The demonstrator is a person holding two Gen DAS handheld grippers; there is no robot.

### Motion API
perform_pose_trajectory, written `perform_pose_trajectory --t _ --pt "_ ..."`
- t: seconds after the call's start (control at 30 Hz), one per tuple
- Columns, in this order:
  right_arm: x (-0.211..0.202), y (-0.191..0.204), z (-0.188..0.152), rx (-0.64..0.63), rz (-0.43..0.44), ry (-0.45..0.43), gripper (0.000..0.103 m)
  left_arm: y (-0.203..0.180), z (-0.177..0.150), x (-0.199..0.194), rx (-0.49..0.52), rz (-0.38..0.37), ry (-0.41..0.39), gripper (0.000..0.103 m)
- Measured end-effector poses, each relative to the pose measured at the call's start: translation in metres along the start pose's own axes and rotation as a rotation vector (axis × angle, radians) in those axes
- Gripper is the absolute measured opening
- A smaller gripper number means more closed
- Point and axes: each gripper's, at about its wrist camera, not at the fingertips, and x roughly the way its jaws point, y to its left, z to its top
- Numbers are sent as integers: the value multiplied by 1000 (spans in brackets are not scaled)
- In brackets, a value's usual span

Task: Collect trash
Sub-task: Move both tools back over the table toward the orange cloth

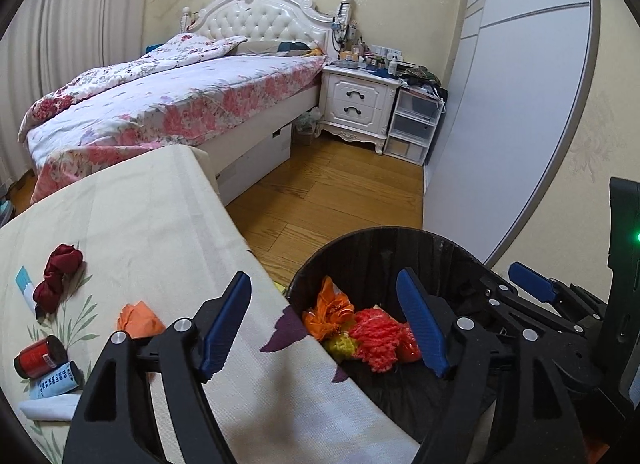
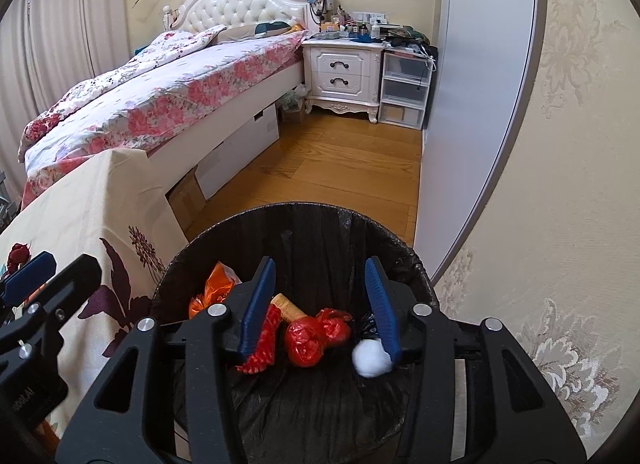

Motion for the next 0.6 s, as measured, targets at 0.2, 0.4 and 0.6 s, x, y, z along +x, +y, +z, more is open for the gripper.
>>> perform_pose_trajectory --t 0.2,0.4,0.6 --pt "-6 9 1 -16 16 -7 50 14 -1 -14 -16 44 -20 73" --pt "-13 27 -1 -46 63 -2 50 38 -7 -33 -62 85 -26 73" --pt "-22 57 -4 -92 114 1 50 69 -14 -52 -111 147 -26 73"
